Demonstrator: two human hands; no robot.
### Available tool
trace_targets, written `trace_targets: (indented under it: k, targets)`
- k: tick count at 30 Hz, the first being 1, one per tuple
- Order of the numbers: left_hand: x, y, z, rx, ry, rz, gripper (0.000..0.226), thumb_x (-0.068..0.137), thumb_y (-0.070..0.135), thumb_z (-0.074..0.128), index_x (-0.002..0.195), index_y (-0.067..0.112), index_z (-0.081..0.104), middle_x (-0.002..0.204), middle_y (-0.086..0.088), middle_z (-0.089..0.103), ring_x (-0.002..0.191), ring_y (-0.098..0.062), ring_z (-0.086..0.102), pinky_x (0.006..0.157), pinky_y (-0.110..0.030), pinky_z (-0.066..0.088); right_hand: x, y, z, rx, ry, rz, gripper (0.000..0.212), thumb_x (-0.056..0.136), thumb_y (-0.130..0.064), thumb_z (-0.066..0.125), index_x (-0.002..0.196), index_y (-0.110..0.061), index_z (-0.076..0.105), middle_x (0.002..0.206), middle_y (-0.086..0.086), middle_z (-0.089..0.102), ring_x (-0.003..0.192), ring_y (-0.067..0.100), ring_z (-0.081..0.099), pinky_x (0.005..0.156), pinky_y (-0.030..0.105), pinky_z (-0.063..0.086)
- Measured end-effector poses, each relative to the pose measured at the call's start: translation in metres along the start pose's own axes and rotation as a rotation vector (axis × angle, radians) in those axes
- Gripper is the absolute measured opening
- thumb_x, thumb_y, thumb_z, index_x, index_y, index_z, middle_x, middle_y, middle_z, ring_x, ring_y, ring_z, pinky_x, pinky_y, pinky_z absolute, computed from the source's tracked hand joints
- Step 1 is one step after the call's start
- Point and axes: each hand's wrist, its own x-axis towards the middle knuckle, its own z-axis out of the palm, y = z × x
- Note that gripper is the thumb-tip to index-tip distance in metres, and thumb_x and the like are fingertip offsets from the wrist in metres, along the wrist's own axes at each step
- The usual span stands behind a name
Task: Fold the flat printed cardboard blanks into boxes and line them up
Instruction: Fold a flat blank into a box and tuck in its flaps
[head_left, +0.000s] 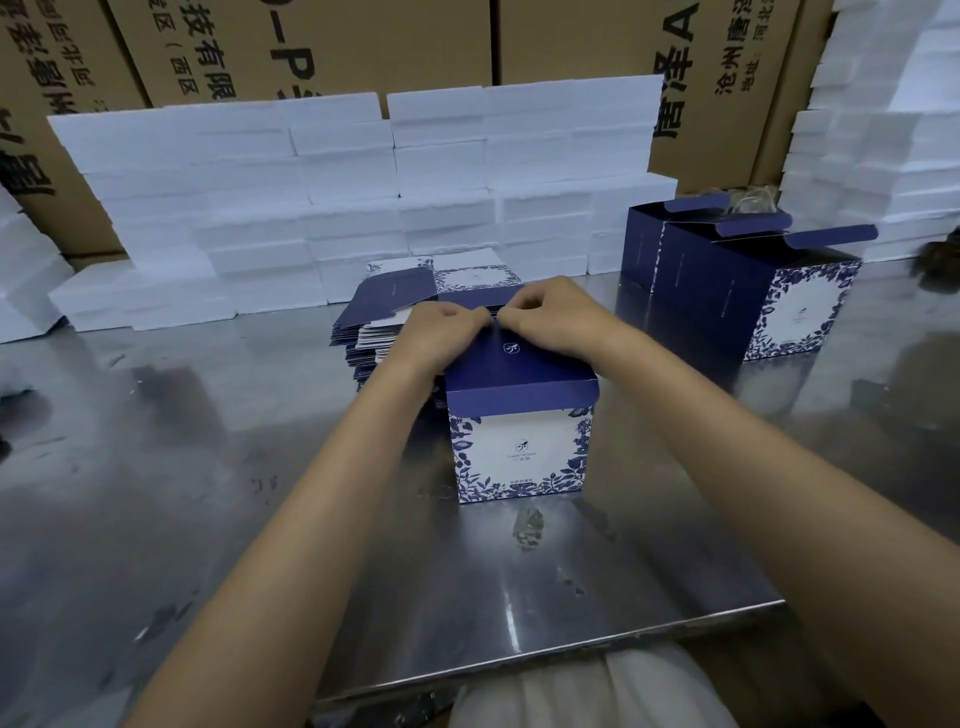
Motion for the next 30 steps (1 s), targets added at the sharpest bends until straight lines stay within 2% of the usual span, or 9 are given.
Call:
trace_targets:
  k: [2, 6, 8, 13, 19, 22, 26, 28, 30]
  targets:
    - [0.003, -0.004, 0.005, -0.068, 0.011, -0.018, 0.02, 0.092, 0.027, 0.067, 0.095, 0.008, 0.072, 0.091, -0.008, 0.068, 0.077, -0.021, 0.058, 0.068, -0.028, 0.045, 0.003, 0.002, 0.004, 0.045, -0.014, 0.037, 0.015, 0.095, -0.027, 0.063, 0.083, -0.02, 0.068, 0.08, -0.006, 0.065, 0.072, 0.008, 0.057, 0.06, 0.02, 0.043]
    - [0.005, -0.008, 0.009, -0.198, 0.03, -0.027, 0.011, 0.093, 0.018, 0.065, 0.083, 0.015, 0.061, 0.083, -0.004, 0.065, 0.071, -0.019, 0.056, 0.054, -0.021, 0.043, 0.004, 0.007, 0.004, 0.093, -0.04, -0.005, 0.022, 0.097, -0.013, 0.058, 0.076, -0.02, 0.061, 0.089, -0.005, 0.065, 0.077, 0.005, 0.057, 0.056, 0.006, 0.043]
    - [0.004, -0.008, 0.01, -0.22, 0.032, -0.038, 0.012, 0.093, 0.019, 0.065, 0.083, 0.016, 0.059, 0.085, -0.006, 0.063, 0.072, -0.02, 0.055, 0.057, -0.025, 0.041, 0.004, 0.007, 0.004, 0.093, -0.03, -0.017, 0.02, 0.098, -0.012, 0.056, 0.08, -0.018, 0.063, 0.088, -0.006, 0.064, 0.075, 0.001, 0.055, 0.055, 0.004, 0.04]
    - [0.005, -0.012, 0.01, -0.133, 0.037, -0.001, 0.016, 0.099, 0.026, 0.057, 0.088, 0.015, 0.051, 0.086, -0.01, 0.051, 0.078, -0.02, 0.046, 0.071, -0.031, 0.033, 0.003, 0.004, 0.003, -0.117, -0.055, -0.005, 0.013, 0.102, -0.016, 0.042, 0.093, -0.016, 0.052, 0.093, 0.004, 0.055, 0.081, 0.016, 0.047, 0.067, 0.032, 0.034]
    - [0.007, -0.012, 0.009, -0.031, 0.089, 0.039, 0.029, 0.1, 0.03, 0.056, 0.075, 0.017, 0.051, 0.083, -0.006, 0.058, 0.077, -0.023, 0.053, 0.072, -0.031, 0.04, 0.003, 0.004, 0.003, -0.14, -0.049, 0.029, 0.014, 0.102, -0.017, 0.043, 0.088, -0.016, 0.046, 0.089, 0.007, 0.048, 0.083, 0.017, 0.042, 0.071, 0.032, 0.029]
    - [0.007, -0.014, 0.009, -0.031, 0.124, 0.03, 0.041, 0.1, 0.032, 0.054, 0.064, 0.022, 0.038, 0.075, -0.005, 0.05, 0.073, -0.024, 0.048, 0.071, -0.033, 0.037, 0.005, 0.006, 0.003, -0.185, -0.005, 0.098, 0.034, 0.104, -0.024, 0.042, 0.071, -0.019, 0.038, 0.072, 0.0, 0.046, 0.072, 0.022, 0.043, 0.07, 0.034, 0.031]
    - [0.005, -0.011, 0.01, 0.041, 0.159, 0.044, 0.045, 0.102, 0.03, 0.049, 0.062, 0.023, 0.03, 0.07, -0.003, 0.042, 0.073, -0.026, 0.043, 0.071, -0.035, 0.033, 0.002, 0.005, 0.003, -0.21, 0.004, 0.129, 0.033, 0.106, -0.024, 0.038, 0.073, -0.019, 0.038, 0.077, -0.001, 0.045, 0.077, 0.021, 0.044, 0.075, 0.034, 0.034]
    - [0.004, -0.012, 0.01, 0.113, 0.186, 0.056, 0.042, 0.101, 0.032, 0.051, 0.063, 0.022, 0.038, 0.073, 0.002, 0.051, 0.087, -0.036, 0.057, 0.08, -0.04, 0.045, -0.001, 0.004, 0.003, -0.213, 0.024, 0.133, 0.031, 0.107, -0.027, 0.038, 0.077, -0.018, 0.041, 0.086, 0.001, 0.051, 0.089, 0.026, 0.049, 0.082, 0.036, 0.039]
    - [0.001, -0.012, 0.007, 0.252, 0.264, 0.117, 0.017, 0.098, 0.033, 0.055, 0.085, 0.023, 0.056, 0.093, 0.005, 0.062, 0.11, -0.03, 0.056, 0.096, -0.043, 0.045, -0.004, 0.005, 0.004, -0.248, 0.06, 0.136, 0.025, 0.107, -0.032, 0.038, 0.09, -0.015, 0.045, 0.106, 0.005, 0.059, 0.105, 0.03, 0.055, 0.095, 0.04, 0.043]
